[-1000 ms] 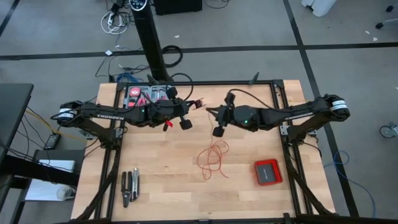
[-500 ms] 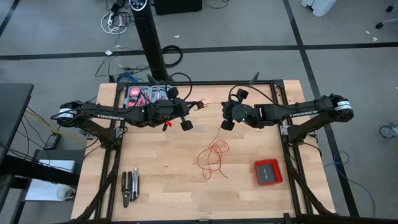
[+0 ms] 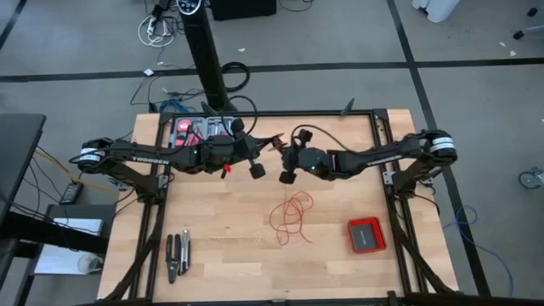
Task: Coil cords
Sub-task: Coil the red wire onto the spool
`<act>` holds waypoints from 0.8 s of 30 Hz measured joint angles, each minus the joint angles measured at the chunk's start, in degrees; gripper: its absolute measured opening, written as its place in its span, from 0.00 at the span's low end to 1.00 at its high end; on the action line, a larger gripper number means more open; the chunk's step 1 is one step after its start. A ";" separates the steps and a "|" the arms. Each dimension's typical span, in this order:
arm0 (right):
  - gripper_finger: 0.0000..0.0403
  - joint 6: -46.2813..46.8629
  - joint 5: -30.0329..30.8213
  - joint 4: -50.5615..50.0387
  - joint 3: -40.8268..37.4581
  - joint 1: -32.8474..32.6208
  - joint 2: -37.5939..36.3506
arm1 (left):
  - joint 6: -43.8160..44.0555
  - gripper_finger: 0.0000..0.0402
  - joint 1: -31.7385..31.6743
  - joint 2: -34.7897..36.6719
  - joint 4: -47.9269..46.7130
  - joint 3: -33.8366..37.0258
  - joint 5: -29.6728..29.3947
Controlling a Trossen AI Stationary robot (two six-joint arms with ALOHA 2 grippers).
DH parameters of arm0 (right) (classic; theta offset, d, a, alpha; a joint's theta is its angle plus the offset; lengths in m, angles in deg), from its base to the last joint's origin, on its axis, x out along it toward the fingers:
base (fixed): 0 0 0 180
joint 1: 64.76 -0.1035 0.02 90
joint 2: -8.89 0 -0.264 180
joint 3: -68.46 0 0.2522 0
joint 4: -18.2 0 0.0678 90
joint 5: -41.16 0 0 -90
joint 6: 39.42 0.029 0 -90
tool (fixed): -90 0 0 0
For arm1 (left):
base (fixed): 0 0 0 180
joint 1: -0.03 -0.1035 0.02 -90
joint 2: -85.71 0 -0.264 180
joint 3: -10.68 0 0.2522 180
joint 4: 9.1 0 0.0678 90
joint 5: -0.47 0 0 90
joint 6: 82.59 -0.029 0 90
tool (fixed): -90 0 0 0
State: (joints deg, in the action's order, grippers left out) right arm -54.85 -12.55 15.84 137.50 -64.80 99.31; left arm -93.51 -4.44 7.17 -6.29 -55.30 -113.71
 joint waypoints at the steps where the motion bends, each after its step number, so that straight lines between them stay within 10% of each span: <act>1: 0.00 -0.40 0.28 1.79 0.00 -0.39 0.87 | 0.87 0.00 0.00 0.00 0.13 0.00 -0.81; 24: 0.00 -16.78 7.23 20.38 0.00 -7.45 3.94 | 17.70 0.00 -0.02 -0.17 0.39 0.00 -2.30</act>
State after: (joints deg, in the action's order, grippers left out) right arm -71.63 -5.32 36.21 137.50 -72.24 103.25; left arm -75.82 -4.46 7.00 -5.90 -55.30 -116.01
